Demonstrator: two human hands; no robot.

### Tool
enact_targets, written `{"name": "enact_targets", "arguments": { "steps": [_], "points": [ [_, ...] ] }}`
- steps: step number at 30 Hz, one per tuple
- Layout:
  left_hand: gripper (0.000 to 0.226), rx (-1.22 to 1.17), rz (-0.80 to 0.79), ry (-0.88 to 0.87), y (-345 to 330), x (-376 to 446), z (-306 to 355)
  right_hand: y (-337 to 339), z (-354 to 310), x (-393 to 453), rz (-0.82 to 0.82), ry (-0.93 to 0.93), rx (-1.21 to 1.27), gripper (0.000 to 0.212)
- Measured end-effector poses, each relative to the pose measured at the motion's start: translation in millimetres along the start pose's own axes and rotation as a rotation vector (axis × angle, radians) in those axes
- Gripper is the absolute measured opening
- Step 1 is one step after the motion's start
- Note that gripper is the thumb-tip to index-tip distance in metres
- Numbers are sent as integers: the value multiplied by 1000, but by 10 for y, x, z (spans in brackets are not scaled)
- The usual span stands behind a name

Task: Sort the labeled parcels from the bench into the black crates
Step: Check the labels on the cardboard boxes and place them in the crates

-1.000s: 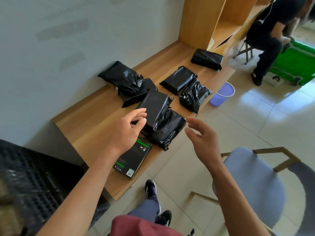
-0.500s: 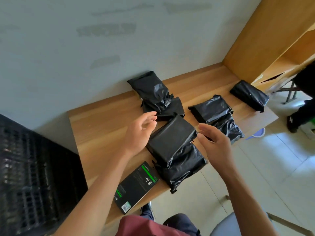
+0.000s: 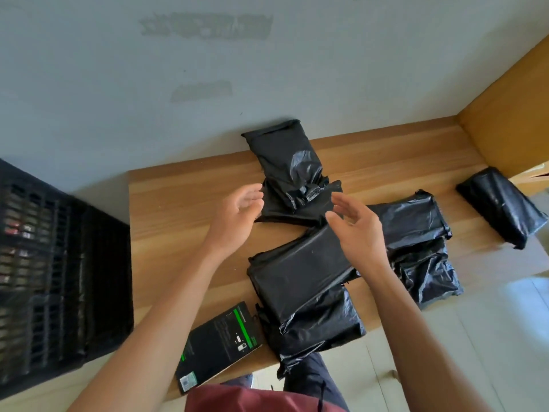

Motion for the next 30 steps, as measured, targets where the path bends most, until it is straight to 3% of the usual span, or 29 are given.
{"name": "enact_targets", "arguments": {
  "steps": [9, 15, 22, 30],
  "points": [
    [49, 70, 4, 191, -548, 737, -41, -79, 214, 1231, -204, 14, -227, 53],
    [57, 49, 2, 272, -866, 920, -242, -305, 413, 1583, -384, 51, -370, 56],
    [60, 100, -38, 312, -1065, 876, -346, -359, 622, 1602, -413, 15, -360, 52],
    [45, 82, -90, 316, -1039, 562, -364, -207, 716, 1350, -366, -74, -320, 40]
  ]
}}
Point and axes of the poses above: each hand's wrist, its own x-axis towards the middle knuckle, its own y-axis out of the back of the hand, z = x × y, the point moved 4 cm from there along x, towards the middle knuckle, and after that the axes turned 4 degrees about -y, right-handed, at the moved point
